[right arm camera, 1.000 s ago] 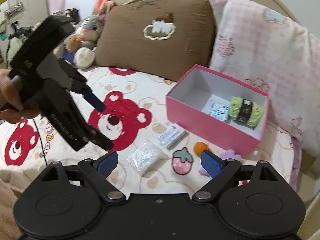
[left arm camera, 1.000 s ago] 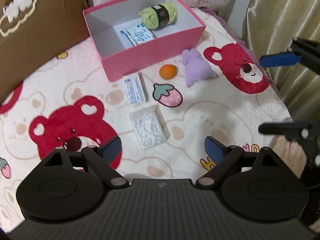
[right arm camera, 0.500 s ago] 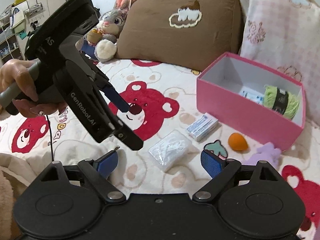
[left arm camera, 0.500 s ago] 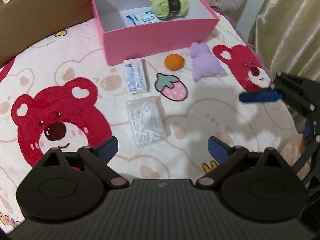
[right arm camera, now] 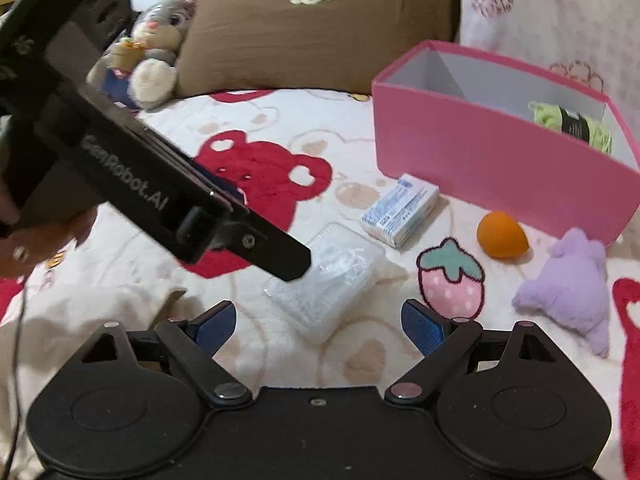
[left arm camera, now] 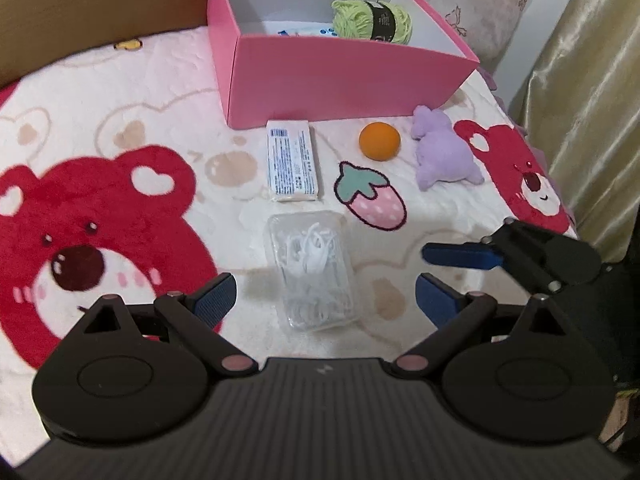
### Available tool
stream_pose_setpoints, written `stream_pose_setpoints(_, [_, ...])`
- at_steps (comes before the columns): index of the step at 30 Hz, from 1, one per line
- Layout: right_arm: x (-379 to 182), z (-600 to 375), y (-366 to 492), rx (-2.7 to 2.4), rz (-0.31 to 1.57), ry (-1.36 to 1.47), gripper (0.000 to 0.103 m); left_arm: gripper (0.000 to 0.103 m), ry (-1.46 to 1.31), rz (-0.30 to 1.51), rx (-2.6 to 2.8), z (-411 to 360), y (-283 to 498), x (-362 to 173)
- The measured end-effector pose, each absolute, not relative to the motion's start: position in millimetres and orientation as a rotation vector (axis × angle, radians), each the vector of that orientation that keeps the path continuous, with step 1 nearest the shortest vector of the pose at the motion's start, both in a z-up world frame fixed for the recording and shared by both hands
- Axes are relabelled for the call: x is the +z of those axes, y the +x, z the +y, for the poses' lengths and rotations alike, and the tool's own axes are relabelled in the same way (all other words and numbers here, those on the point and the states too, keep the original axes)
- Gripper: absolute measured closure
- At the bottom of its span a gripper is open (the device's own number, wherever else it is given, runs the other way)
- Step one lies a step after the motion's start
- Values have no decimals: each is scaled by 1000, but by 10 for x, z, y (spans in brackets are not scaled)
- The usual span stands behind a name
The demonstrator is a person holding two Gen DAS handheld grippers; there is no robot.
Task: Organize objects
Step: 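Move the left tool out of the box to the clear plastic box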
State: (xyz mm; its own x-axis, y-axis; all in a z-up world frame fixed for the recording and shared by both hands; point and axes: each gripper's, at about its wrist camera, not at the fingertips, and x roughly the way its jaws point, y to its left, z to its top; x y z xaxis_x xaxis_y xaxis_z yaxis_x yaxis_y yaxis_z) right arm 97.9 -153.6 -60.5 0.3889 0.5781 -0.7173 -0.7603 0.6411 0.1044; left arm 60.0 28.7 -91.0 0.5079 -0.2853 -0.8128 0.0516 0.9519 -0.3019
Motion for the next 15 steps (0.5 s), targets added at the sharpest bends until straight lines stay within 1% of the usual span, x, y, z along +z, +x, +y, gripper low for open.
stream_pose_setpoints(4, [-712,-1405,997,853,777,-242,11,6,-313,1032,-200,345,623,-1078])
stream_pose_setpoints(9, [-889,-1262,993,816,762,-234,11,9,-368,982,-211,418,607,-1142])
stream_pose_setpoints(12, [-960,-1222,987,816,787,-239,11,10,-399,965,-221,430,594,-1187])
stream_pose_setpoints(14, [-988,-1230,985,818,797,-233,11,13,-428,974,-230,434,584,-1247])
stream_pose_setpoints(15, [-997,-1234,992,816,797,-227,11,17,-437,976,-235,431,583,-1272])
